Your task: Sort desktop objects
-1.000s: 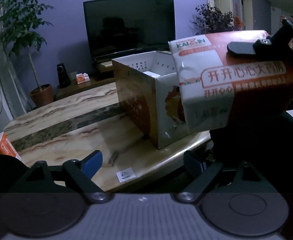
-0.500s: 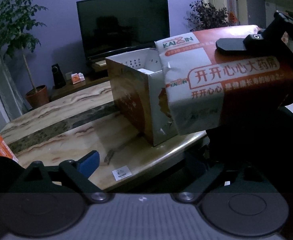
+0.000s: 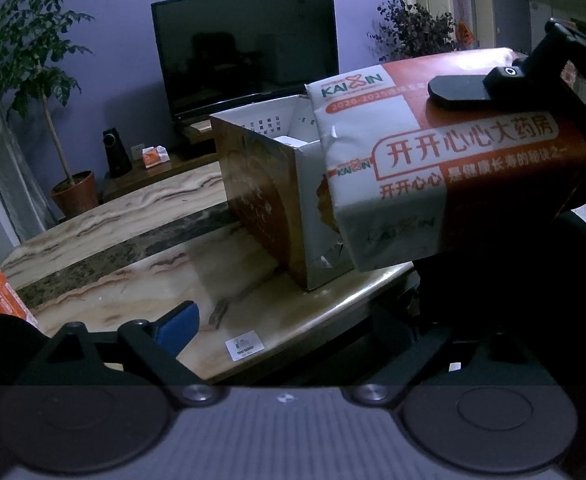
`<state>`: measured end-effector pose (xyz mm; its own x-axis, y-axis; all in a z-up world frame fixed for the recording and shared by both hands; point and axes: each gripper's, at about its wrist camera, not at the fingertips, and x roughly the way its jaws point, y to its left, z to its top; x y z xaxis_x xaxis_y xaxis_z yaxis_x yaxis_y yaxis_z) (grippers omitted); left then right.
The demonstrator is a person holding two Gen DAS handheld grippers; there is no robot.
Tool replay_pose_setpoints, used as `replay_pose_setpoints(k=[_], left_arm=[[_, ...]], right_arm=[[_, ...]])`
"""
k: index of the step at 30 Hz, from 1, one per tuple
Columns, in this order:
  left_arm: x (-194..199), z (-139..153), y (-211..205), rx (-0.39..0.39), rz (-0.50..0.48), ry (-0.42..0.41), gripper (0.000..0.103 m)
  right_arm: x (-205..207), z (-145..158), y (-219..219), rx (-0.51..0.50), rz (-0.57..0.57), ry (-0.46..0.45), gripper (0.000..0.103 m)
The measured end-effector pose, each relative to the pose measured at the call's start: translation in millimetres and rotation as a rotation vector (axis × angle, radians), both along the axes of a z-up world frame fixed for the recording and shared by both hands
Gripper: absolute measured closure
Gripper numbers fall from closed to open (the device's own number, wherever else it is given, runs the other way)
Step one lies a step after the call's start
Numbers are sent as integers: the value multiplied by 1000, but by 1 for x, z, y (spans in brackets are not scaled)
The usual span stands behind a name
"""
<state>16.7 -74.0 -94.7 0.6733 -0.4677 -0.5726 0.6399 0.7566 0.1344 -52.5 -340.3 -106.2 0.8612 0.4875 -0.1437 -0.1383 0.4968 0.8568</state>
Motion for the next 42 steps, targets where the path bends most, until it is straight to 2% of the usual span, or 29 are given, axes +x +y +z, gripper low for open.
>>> replay_pose_setpoints(k=[42], left_arm=[[-3, 0, 0, 16, -3, -8, 9]], right_arm=[[2, 1, 3, -29, 7, 6, 29]])
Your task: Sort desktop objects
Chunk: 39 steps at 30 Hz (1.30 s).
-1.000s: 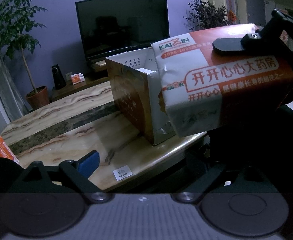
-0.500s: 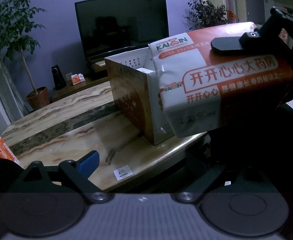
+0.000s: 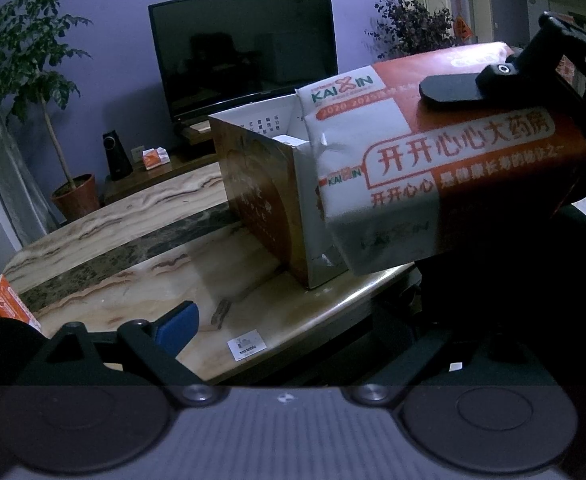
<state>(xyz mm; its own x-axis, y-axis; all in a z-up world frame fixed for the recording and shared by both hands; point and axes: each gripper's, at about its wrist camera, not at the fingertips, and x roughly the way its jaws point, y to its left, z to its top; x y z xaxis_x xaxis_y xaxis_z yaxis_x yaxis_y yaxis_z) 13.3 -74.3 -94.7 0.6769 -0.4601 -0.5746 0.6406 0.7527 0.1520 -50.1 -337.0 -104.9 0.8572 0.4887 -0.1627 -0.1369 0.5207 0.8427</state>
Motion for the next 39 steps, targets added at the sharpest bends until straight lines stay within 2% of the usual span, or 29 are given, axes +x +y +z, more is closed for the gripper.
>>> replay_pose_setpoints(k=[13, 39], left_arm=[[0, 0, -2, 8, 4, 1, 9], [0, -2, 0, 14, 7, 0, 9]], right_arm=[[0, 4, 6, -56, -3, 8, 29], [0, 4, 8, -60, 6, 7, 29]])
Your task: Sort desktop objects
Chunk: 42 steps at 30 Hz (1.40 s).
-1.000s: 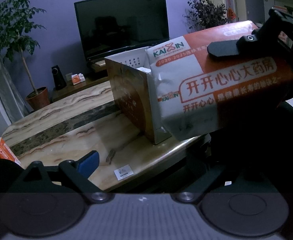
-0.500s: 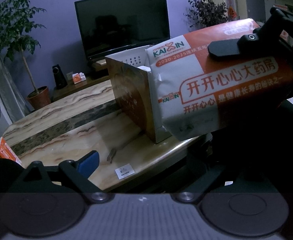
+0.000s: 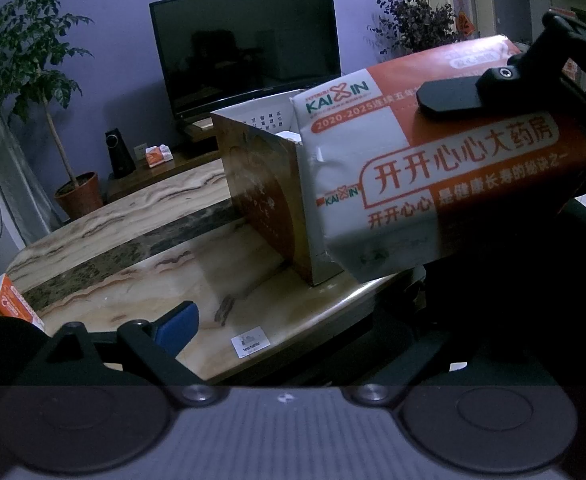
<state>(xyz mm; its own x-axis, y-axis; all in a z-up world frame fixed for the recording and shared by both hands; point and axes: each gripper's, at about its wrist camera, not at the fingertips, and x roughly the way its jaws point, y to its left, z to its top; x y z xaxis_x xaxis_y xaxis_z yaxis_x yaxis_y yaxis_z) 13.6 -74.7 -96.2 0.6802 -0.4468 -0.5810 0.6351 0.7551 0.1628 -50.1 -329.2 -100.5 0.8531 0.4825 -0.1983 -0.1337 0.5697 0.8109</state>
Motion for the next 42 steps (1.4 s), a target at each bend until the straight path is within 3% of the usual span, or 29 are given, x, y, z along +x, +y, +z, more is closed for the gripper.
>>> replay_pose_setpoints(k=[42], left_arm=[[0, -1, 4, 3, 2, 0, 9]], right_arm=[[1, 0, 2, -9, -2, 1, 29]])
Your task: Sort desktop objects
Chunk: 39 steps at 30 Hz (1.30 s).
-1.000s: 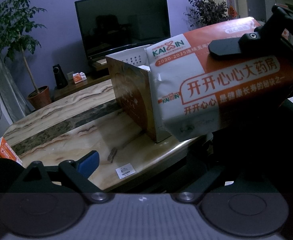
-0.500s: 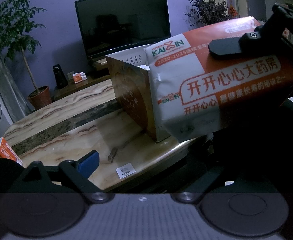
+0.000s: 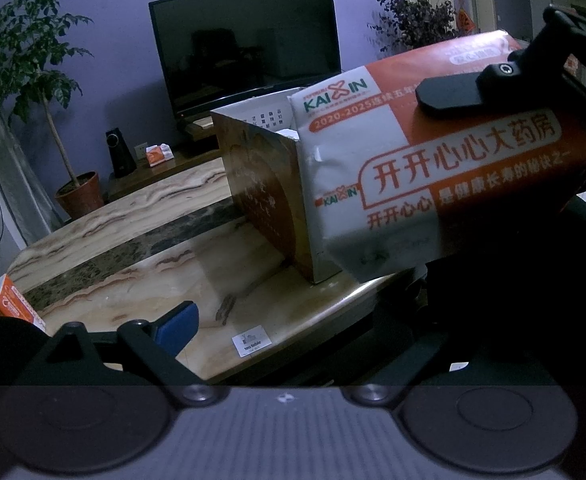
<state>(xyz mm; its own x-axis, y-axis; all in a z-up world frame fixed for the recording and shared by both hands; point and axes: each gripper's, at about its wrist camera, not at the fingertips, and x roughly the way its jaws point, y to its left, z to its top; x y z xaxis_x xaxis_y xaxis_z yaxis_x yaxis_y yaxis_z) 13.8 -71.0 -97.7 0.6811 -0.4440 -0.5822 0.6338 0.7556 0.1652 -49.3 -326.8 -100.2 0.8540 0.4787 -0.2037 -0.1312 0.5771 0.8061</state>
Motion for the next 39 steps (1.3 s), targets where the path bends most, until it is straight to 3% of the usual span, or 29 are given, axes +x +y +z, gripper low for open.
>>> replay_pose_setpoints(k=[29, 39], left_arm=[[0, 0, -3, -5, 7, 1, 9], [2, 1, -3, -9, 9, 2, 8]], right_arm=[[-2, 2, 1, -37, -27, 19, 29], [-2, 10, 3, -93, -48, 6, 29]])
